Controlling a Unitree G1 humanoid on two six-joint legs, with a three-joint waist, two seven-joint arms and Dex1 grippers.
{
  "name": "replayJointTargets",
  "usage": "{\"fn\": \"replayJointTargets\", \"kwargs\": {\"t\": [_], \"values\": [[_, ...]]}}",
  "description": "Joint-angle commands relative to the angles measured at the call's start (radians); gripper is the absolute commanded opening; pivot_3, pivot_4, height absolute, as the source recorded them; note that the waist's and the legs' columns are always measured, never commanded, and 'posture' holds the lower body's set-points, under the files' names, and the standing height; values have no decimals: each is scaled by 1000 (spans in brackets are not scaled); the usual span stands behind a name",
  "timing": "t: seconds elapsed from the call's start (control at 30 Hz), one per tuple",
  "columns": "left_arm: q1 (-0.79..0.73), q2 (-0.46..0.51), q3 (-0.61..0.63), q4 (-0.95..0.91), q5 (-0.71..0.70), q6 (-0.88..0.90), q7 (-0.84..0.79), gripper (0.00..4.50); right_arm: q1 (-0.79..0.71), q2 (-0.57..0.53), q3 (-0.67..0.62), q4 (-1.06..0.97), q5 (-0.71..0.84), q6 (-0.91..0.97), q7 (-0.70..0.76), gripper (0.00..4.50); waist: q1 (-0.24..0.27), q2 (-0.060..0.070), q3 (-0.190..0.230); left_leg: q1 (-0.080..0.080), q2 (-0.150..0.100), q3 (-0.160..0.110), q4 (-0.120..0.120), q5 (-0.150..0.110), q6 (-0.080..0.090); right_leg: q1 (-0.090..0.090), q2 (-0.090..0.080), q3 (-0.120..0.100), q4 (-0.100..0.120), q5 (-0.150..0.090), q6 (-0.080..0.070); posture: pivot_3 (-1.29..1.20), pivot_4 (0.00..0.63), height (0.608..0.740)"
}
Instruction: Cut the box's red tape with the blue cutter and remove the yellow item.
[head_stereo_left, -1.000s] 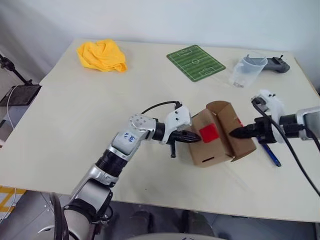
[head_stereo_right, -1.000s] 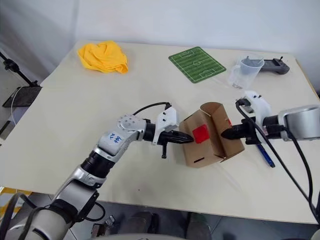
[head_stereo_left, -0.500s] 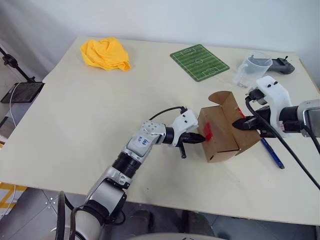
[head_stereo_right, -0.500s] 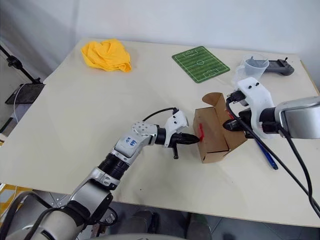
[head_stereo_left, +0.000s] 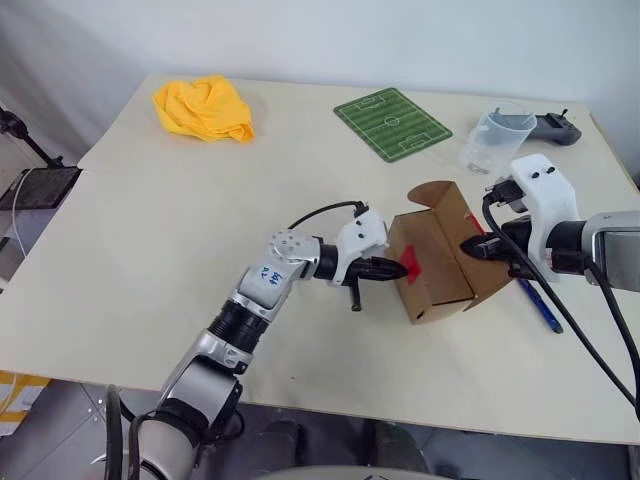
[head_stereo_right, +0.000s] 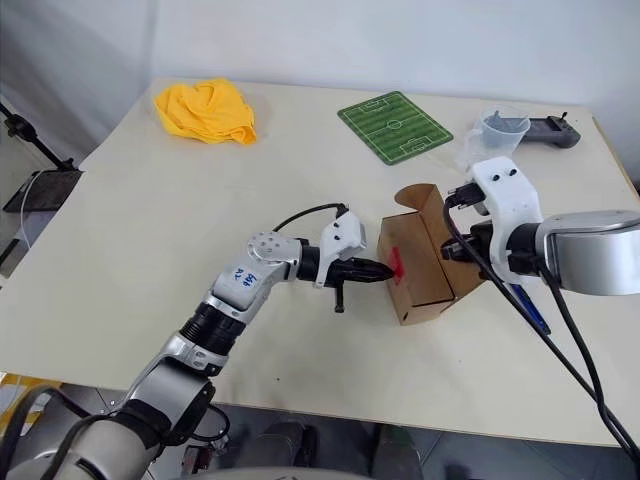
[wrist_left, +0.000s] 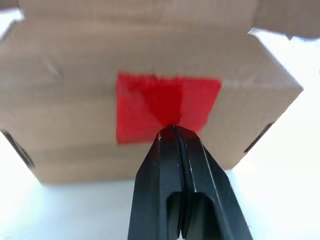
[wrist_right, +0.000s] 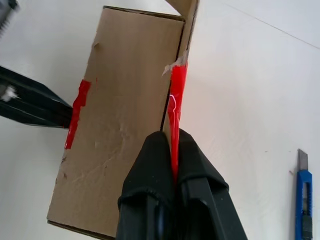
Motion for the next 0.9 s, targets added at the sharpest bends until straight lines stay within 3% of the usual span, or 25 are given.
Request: {"fn": "replayJointTargets", "kwargs": {"t": [0.03, 0.3, 0.67, 0.9], "values": [[-30, 34, 26, -87, -58, -6, -77, 0, -31, -19, 14, -36, 20, -14, -17, 21, 0, 0, 0, 0, 0, 0, 0, 0, 0, 0, 0, 0, 0, 0, 0, 0, 150, 740], [-95, -27, 69, -118, -162, 78, -69, 0, -44, -26, 29, -46, 17, -25, -47, 21, 5, 0, 0, -5, -1, -5, 3, 0, 0, 0, 0, 0, 0, 0, 0, 0, 150, 740], [-65, -93, -73, 11, 6, -24, 46, 0, -17, -40, 22, -55, 20, -44, -64, 21, 4, 0, 0, -4, -1, -4, 4, 0, 1, 0, 0, -5, 1, 0, 0, 0, 150, 740], [-23, -34, -80, -13, 21, 16, 28, 0, 41, -99, -6, -53, -4, -33, -18, 21, 8, 0, 0, -4, -2, -6, 5, 0, 1, 2, 0, -4, 0, 0, 0, 0, 150, 740]]}}
